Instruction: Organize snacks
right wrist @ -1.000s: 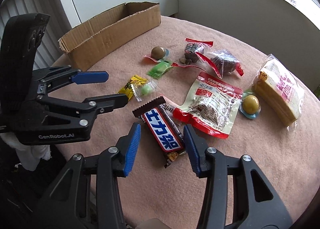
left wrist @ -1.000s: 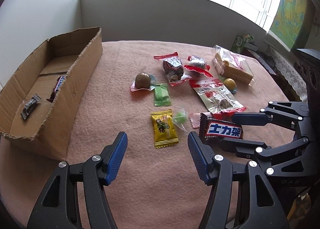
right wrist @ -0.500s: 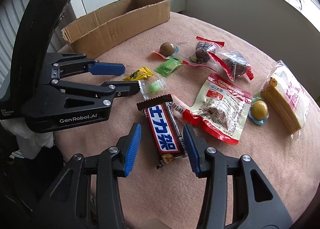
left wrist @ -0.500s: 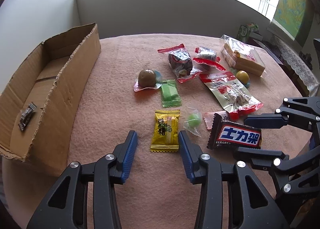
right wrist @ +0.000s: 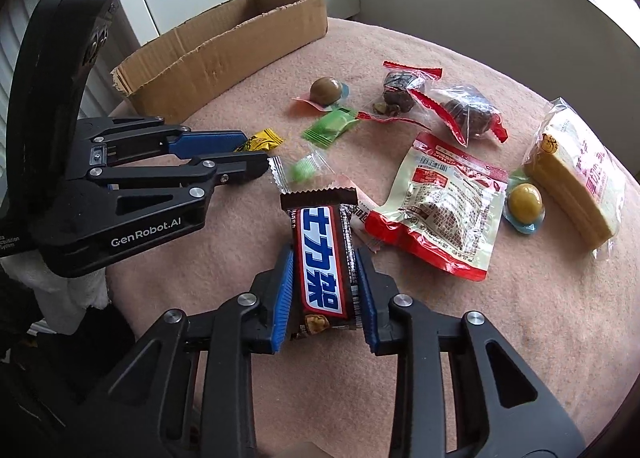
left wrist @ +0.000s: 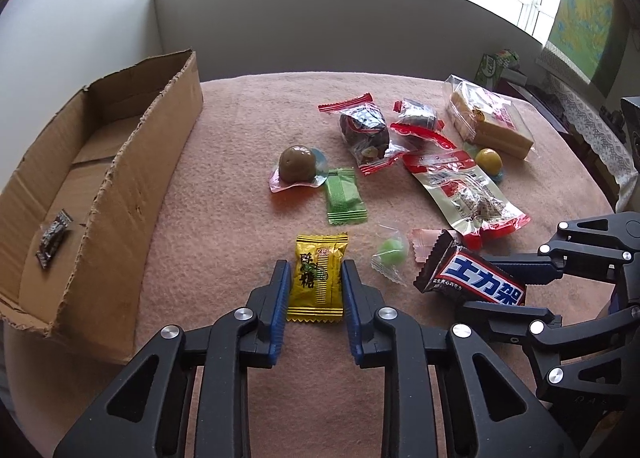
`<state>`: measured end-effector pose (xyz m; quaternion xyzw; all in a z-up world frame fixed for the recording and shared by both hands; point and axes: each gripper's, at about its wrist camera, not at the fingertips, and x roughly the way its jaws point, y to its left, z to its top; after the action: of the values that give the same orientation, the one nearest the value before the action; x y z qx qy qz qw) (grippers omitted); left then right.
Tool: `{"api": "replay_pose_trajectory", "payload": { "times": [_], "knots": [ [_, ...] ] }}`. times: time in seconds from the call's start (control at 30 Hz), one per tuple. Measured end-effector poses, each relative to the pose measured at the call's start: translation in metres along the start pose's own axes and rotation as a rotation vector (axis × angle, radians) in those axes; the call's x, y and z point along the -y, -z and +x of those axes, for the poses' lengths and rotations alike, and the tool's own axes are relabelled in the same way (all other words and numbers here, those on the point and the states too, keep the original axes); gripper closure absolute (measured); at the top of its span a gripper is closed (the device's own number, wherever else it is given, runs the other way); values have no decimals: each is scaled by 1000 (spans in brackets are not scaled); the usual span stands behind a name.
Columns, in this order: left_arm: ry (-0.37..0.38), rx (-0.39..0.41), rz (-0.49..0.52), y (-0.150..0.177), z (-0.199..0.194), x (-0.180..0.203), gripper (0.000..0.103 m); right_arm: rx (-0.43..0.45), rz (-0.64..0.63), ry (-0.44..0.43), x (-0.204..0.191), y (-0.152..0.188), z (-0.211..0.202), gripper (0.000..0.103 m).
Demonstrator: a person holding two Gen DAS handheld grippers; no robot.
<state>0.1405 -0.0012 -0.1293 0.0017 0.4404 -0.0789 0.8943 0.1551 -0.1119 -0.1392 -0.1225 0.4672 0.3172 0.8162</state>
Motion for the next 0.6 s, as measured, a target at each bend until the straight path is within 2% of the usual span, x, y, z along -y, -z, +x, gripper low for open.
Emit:
{"api": "replay_pose_trajectory", "payload": {
  "times": [0.33,0.6],
  "knots": [
    [20,44,-63,7,-28,-14,80,84,29,-1,-8,-2,-36,73],
    [9,153,-98,-1,-77,-33,80,179,-11,-20,-36,-38,-65,73]
  ]
}}
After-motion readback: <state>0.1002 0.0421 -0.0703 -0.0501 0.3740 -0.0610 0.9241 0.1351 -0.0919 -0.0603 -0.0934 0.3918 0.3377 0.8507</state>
